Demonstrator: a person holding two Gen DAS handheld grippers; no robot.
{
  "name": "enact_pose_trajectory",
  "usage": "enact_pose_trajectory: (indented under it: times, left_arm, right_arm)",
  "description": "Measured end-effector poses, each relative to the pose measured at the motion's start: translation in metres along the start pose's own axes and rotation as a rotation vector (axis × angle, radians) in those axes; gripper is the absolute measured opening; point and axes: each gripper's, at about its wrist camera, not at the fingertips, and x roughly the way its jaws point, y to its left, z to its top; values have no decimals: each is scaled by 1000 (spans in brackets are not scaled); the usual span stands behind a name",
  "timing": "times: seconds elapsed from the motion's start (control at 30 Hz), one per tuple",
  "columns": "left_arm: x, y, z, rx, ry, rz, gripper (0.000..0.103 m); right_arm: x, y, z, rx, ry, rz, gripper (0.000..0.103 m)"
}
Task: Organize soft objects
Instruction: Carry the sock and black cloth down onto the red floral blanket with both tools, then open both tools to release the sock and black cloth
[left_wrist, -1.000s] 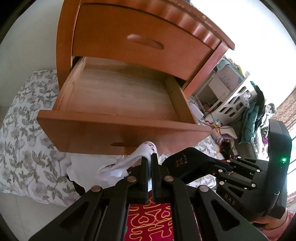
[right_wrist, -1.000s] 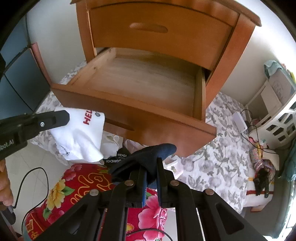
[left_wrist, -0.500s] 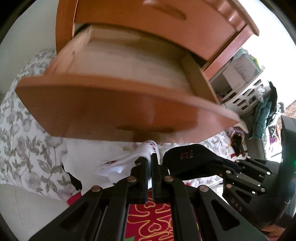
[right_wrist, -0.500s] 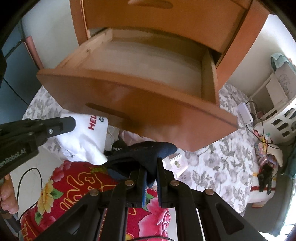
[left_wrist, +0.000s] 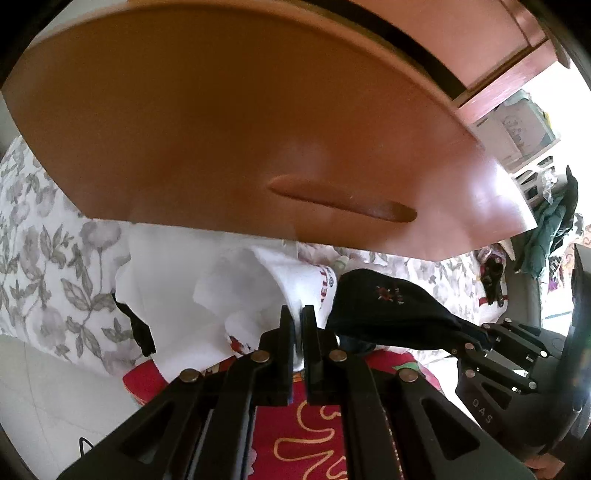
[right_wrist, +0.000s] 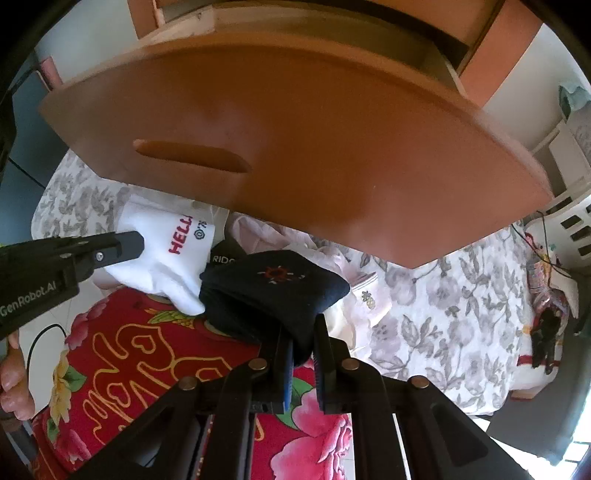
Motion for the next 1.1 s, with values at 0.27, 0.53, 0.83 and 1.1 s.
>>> enact_pose_trajectory:
  times: [0.27,0.53,0.83,1.1]
  left_arm:
    - [2,10,-2,-30,9,8,50]
    - [-10,11,-4,-30,-22,73,73]
    - [-30,15,-2,-23,-104,166,94]
    - [-60,6,-2,-2,-212,238,96]
  right_arm:
    - [0,-6,0,15,-2,-3,34]
    - [-9,-5,0,26,-22,-6,65]
    - [-18,-5,0,26,-53,-21,86]
    - [-45,-19,-4,37,-119,-71,103]
